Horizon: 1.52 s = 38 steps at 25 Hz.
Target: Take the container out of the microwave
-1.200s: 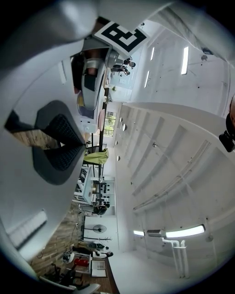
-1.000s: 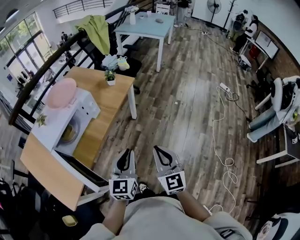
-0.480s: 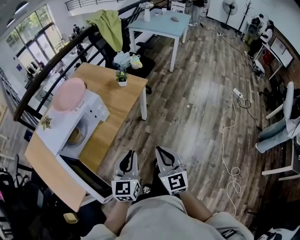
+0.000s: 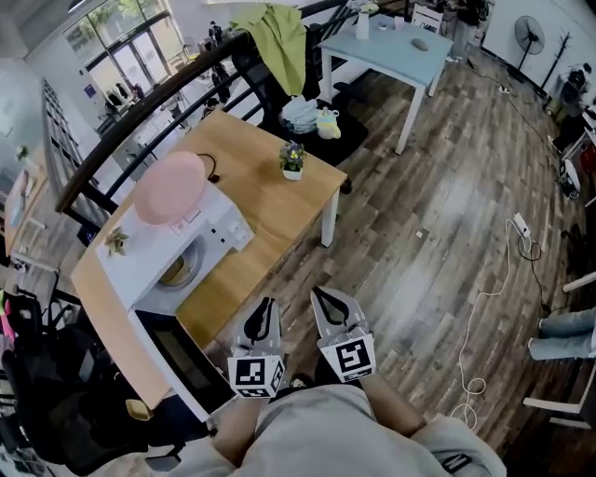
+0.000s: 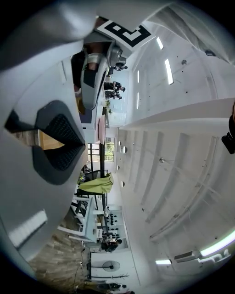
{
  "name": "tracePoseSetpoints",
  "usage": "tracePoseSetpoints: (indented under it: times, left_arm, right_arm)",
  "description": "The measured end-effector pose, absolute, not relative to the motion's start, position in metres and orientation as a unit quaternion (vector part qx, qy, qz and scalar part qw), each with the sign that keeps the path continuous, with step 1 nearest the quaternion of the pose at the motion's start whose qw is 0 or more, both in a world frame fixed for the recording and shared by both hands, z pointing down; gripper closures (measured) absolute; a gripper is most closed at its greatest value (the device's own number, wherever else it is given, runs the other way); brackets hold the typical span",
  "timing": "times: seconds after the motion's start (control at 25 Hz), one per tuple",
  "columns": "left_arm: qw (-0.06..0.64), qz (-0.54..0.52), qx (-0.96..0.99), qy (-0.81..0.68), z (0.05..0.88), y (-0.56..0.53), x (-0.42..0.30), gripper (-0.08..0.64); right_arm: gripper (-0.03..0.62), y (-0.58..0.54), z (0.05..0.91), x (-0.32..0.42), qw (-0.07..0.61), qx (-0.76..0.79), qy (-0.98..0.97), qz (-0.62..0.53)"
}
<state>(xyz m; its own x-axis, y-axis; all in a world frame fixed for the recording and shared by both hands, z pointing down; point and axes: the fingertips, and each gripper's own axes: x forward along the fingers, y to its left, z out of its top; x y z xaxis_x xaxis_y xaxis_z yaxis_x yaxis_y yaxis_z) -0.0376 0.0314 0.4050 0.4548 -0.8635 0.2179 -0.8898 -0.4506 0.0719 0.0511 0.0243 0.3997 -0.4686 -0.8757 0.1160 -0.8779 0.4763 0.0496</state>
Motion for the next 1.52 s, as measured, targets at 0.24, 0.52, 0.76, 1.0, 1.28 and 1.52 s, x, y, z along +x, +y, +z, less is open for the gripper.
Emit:
tracePoseSetpoints:
  times: [0.24, 0.52, 0.76, 1.0, 1.28, 1.52]
  left_arm:
    - [0.098, 0.086, 0.818, -0.56, 0.412, -0.004, -0.046, 0.517]
    - [0.099, 0.102, 0.788, -0.599, 0.418, -0.031, -0.056, 0.517]
    - [0.102, 0.113, 0.755, -0.638, 0.425, -0.042, -0.066, 0.517]
    - [0.105, 0.131, 0.726, -0.667, 0.429, -0.043, -0.084, 0.517]
    - [0.103, 0.153, 0.691, -0.699, 0.44, -0.046, -0.127, 0.517]
    - [0.109, 0.163, 0.68, -0.706, 0.453, -0.053, -0.155, 0.517]
  right_arm:
    - [0.581, -0.026, 0.404, 0.038, 0.053, 0.461, -0.886, 0.019]
    - [0.581, -0.06, 0.409, 0.018, 0.046, 0.393, -0.918, 0.026]
    - [0.581, -0.077, 0.416, 0.002, 0.049, 0.332, -0.942, 0.023]
    - [0.581, -0.079, 0.428, -0.021, 0.052, 0.278, -0.958, 0.037]
    - [0.581, -0.084, 0.441, -0.057, 0.05, 0.243, -0.967, 0.052]
    - [0.581, -0.093, 0.45, -0.077, 0.059, 0.237, -0.968, 0.051]
